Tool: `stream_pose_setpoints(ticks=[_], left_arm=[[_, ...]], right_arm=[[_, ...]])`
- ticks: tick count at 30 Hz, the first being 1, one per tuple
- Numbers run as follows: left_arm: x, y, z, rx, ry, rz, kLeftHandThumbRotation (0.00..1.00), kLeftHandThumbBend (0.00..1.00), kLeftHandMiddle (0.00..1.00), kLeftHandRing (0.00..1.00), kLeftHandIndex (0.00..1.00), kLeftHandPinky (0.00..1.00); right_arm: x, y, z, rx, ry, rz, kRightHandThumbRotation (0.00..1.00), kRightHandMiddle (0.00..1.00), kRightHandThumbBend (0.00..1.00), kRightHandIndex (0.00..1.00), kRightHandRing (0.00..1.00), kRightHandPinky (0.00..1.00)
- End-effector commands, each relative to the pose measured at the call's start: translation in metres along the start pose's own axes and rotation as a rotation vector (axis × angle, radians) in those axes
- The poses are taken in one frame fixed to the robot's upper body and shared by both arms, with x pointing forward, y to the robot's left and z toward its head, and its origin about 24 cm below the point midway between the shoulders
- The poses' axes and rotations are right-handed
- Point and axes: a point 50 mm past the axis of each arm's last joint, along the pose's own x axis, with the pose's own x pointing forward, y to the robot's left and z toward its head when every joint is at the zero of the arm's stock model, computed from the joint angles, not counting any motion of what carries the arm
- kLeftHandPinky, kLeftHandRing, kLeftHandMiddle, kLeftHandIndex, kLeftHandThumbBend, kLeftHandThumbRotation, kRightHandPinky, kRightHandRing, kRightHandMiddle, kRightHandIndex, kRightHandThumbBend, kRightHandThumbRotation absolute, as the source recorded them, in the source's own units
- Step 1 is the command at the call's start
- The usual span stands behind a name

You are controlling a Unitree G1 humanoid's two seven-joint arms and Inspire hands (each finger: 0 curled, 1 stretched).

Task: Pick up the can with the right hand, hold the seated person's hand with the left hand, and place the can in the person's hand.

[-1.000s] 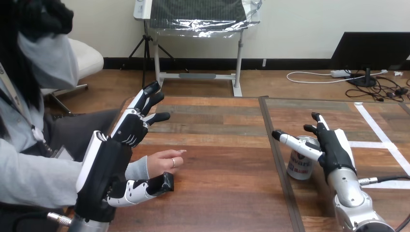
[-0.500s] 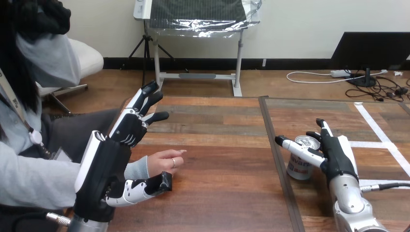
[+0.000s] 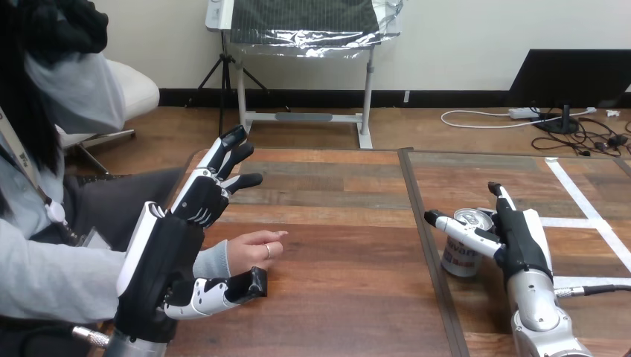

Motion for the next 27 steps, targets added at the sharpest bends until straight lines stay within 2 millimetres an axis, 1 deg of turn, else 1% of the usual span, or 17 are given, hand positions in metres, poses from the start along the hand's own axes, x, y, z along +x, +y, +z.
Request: stream_pose_setpoints(ticks=[1,2,5,6,8,9,11,12,13,16,20,21,24,27], left_arm=[[0.0186,0.0086,0.0067,0.029,-0.085,-0.005,0.6,1.0,0.98,0.95,0.94,0.83],[0.0183,0.0088,0.0066,0.027,-0.083,-0.004,0.6,1.0,0.98,0.95,0.94,0.83],[0.0179,0.009,0.0065,0.02,-0.08,-0.004,0.6,1.0,0.98,0.94,0.94,0.83],[0.018,0.0089,0.0066,0.018,-0.081,-0.005,0.6,1.0,0.98,0.95,0.94,0.83],[0.0181,0.009,0.0066,0.014,-0.083,-0.006,0.6,1.0,0.98,0.95,0.94,0.83],[0.018,0.0091,0.0066,0.013,-0.084,-0.005,0.59,1.0,0.98,0.95,0.94,0.84],[0.0179,0.0094,0.0067,0.013,-0.086,-0.006,0.59,1.0,0.98,0.95,0.94,0.84],[0.018,0.0095,0.0067,0.013,-0.086,-0.006,0.59,1.0,0.98,0.95,0.94,0.85],[0.018,0.0096,0.0067,0.014,-0.086,-0.006,0.59,1.0,0.98,0.95,0.94,0.85],[0.0173,0.0098,0.0068,0.015,-0.085,0.002,0.58,1.0,0.98,0.95,0.94,0.85],[0.0174,0.01,0.007,0.012,-0.085,0.0,0.58,1.0,0.98,0.95,0.94,0.85],[0.0173,0.01,0.007,0.012,-0.084,0.001,0.58,1.0,0.98,0.95,0.94,0.85],[0.0173,0.01,0.0072,0.012,-0.085,0.003,0.58,1.0,0.98,0.96,0.94,0.86],[0.0174,0.0101,0.0074,0.017,-0.088,0.003,0.58,1.0,0.98,0.96,0.94,0.86]], right_arm=[[0.0025,0.0082,0.0126,0.01,-0.05,0.007,0.4,0.53,1.0,0.98,0.34,0.25],[0.0023,0.0084,0.0123,-0.004,-0.051,0.007,0.4,0.51,1.0,0.98,0.33,0.24],[0.0019,0.009,0.0116,-0.007,-0.051,0.01,0.38,0.52,1.0,0.98,0.33,0.23],[0.0017,0.0092,0.0114,0.005,-0.05,0.012,0.36,0.6,1.0,0.98,0.39,0.27],[0.0015,0.0095,0.0109,0.018,-0.048,0.014,0.35,0.72,1.0,0.98,0.5,0.35],[0.0014,0.0097,0.0107,0.019,-0.047,0.014,0.32,0.66,1.0,0.98,0.46,0.32],[0.0013,0.0099,0.0103,0.019,-0.044,0.014,0.31,0.56,1.0,0.98,0.42,0.3],[0.0012,0.01,0.0102,0.018,-0.043,0.014,0.3,0.63,1.0,0.98,0.5,0.34],[0.0012,0.0101,0.0101,0.017,-0.042,0.014,0.3,0.66,1.0,0.98,0.52,0.36],[0.0007,0.0104,0.0091,0.008,-0.041,0.012,0.27,0.74,1.0,0.98,0.59,0.42],[0.0001,0.0108,0.0082,0.011,-0.041,0.008,0.23,0.82,0.99,0.97,0.64,0.47],[0.0,0.0109,0.0081,0.015,-0.04,0.005,0.21,0.85,0.99,0.97,0.72,0.56],[-0.0004,0.0113,0.0083,0.022,-0.045,-0.004,0.18,0.88,0.98,0.96,0.79,0.64],[-0.0006,0.0113,0.0081,0.021,-0.043,-0.02,0.13,0.89,0.97,0.94,0.82,0.68]])
